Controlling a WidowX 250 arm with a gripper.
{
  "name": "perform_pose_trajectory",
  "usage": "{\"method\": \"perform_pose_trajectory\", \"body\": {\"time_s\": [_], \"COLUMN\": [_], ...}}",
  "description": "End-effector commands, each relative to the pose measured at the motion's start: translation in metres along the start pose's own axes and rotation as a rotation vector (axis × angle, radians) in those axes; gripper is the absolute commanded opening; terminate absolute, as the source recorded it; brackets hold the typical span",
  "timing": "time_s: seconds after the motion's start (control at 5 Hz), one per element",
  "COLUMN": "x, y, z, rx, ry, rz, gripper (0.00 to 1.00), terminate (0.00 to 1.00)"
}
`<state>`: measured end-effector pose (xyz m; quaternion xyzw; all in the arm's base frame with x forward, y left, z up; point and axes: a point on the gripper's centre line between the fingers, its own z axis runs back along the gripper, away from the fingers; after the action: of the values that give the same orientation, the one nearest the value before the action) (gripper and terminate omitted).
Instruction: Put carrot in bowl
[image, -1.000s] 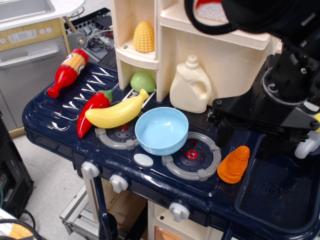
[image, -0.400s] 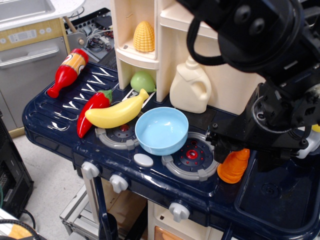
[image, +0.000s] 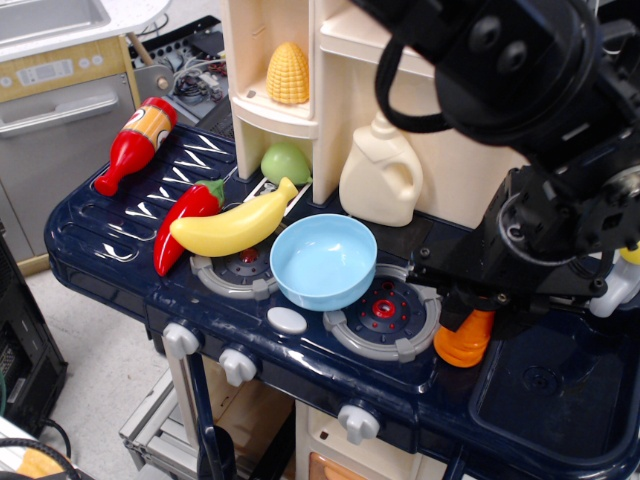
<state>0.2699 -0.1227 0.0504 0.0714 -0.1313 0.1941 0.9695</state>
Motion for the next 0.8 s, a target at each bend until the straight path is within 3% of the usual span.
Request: {"method": "perform_pose_trajectory", "body": {"time_s": [0.0, 0.2, 0.4, 0.6], "x": [0.033, 0.046, 0.054, 0.056], "y": [0.032, 0.06, 0.082, 0.094], "z": [0.054, 0.068, 0.067, 0.051], "rx": [0.163, 0.255, 0.284, 0.205], "ry": [-0.039, -0.067, -0.109, -0.139], "rz": [-0.11, -0.23, -0.314, -0.312], "gripper": [0.0, 0.0, 0.0, 0.0], "terminate": [0.0, 0.0, 0.0, 0.0]}}
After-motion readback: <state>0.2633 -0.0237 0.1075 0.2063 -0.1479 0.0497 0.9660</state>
